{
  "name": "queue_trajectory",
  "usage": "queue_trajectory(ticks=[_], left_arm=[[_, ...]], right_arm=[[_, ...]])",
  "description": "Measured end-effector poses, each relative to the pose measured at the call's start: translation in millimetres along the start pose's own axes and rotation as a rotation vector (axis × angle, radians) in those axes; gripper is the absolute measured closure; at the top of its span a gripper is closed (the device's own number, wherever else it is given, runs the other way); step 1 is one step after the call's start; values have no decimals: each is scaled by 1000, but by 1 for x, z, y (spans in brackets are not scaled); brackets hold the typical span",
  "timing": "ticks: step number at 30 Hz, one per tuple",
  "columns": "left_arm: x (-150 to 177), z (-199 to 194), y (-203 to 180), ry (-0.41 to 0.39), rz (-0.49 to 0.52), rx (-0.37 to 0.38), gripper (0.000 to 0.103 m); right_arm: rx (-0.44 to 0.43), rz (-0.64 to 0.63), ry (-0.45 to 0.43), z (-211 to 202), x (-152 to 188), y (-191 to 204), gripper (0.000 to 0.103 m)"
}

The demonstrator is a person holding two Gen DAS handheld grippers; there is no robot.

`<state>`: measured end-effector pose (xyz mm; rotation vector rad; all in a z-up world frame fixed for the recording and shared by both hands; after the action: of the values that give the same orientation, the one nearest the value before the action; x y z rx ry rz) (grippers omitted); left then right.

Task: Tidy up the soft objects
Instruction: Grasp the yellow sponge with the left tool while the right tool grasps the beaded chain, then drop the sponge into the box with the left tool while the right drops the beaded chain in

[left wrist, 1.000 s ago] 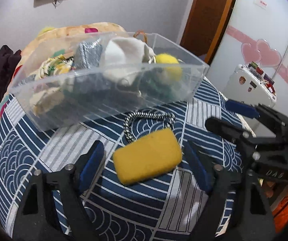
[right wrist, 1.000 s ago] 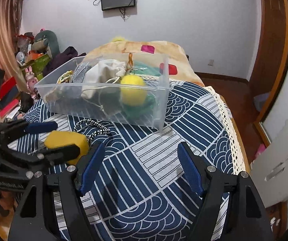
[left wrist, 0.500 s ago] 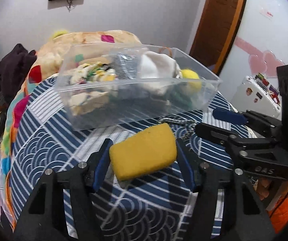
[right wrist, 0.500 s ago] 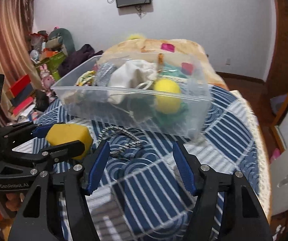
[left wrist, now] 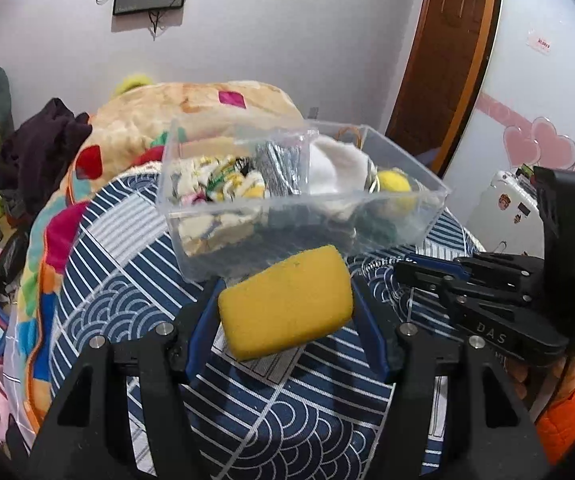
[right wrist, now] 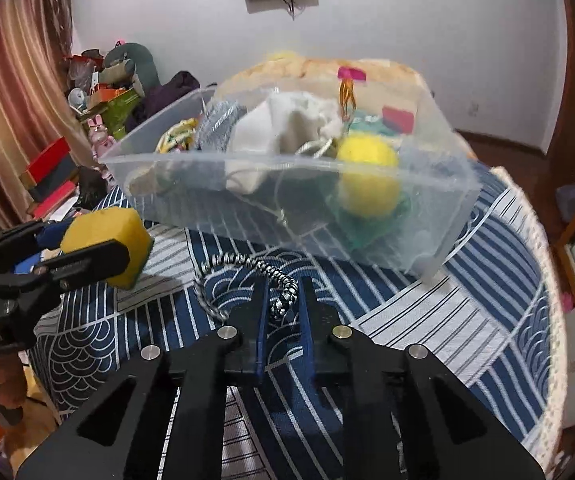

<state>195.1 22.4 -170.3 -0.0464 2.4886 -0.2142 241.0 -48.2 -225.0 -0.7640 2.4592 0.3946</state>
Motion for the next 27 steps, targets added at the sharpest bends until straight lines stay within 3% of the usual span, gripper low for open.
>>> queue_trajectory(ticks=[14, 18, 20, 21, 22, 27], left_arm=[[-41, -36, 27, -109, -25, -53, 41], [-49, -42, 32, -131, -29, -65, 41], [-49, -42, 33, -132, -31, -66, 41], [-48, -42, 33, -131, -31, -67, 41], [-47, -42, 32, -130, -30, -67, 41], [-41, -34, 31, -109, -28, -69, 41]], right_arm=[[41, -15, -148, -41, -30, -9, 96], [47, 3, -122, -37, -30, -16, 95], [36, 27, -74, -28, -22, -20, 79], [29, 43, -56, -21, -19, -23, 63], [27, 55, -53, -19, -17, -25, 58], [-19, 70, 15, 8, -10, -27, 58]])
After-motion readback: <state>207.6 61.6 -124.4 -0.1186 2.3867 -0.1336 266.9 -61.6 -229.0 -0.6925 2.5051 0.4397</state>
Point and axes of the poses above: each gripper's, at about its wrist camera, not at the fingertips, and z roughly the way its jaws point, y to its left, x to its underside, the point moved 10 cm from there along z, roughly the way its jaws point, and after that the axes turned 12 degrees about y, right-handed, at the moved point
